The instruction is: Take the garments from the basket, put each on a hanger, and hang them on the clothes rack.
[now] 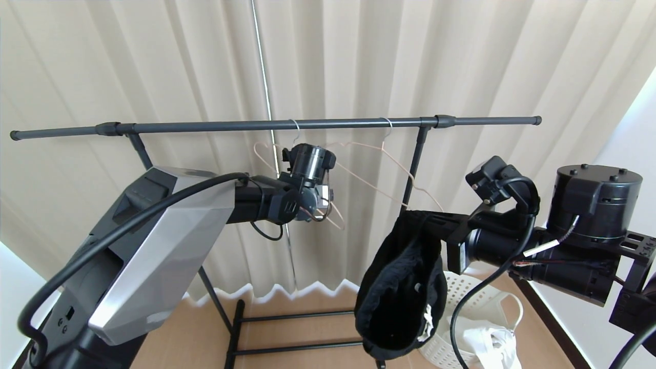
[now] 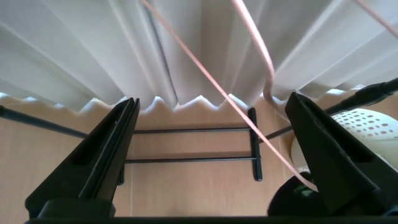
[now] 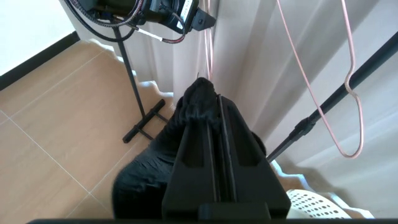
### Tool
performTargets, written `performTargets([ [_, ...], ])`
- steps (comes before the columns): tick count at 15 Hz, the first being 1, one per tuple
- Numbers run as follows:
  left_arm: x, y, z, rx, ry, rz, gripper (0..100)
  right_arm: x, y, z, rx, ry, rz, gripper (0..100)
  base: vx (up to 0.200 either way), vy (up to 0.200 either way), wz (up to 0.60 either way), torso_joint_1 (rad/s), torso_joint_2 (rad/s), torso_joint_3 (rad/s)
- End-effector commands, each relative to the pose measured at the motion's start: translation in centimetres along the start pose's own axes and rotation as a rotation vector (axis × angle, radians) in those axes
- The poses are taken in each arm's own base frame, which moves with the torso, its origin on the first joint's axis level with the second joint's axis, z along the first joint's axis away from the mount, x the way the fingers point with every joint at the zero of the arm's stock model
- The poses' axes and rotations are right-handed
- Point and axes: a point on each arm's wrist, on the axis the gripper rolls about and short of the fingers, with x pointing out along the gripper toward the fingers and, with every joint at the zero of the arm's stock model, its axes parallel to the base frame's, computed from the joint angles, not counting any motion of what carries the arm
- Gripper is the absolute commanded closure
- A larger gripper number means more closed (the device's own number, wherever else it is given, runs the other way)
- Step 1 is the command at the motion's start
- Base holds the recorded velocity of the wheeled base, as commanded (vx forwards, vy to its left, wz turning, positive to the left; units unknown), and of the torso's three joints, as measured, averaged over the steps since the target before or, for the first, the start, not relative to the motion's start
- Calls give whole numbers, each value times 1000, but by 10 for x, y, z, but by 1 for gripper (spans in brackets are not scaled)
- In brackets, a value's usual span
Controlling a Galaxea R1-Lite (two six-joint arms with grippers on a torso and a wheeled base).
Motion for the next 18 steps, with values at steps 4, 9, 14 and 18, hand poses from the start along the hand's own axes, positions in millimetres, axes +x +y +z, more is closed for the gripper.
performTargets([
  [4,-10,4,1,6,7,15,0,3,0,-3,2,12,2,100,0,0,0,0,0,0],
  [9,-30,13,4,15,21,16,0,3,0,-4,2,15,3,100,0,0,0,0,0,0],
  [14,-27,15,-3,19,40,25,0,3,2,-3,0,14,10,100,0,0,0,0,0,0],
  [18,-20,13,0,15,28,25,0,3,3,-3,0,14,12,100,0,0,0,0,0,0],
])
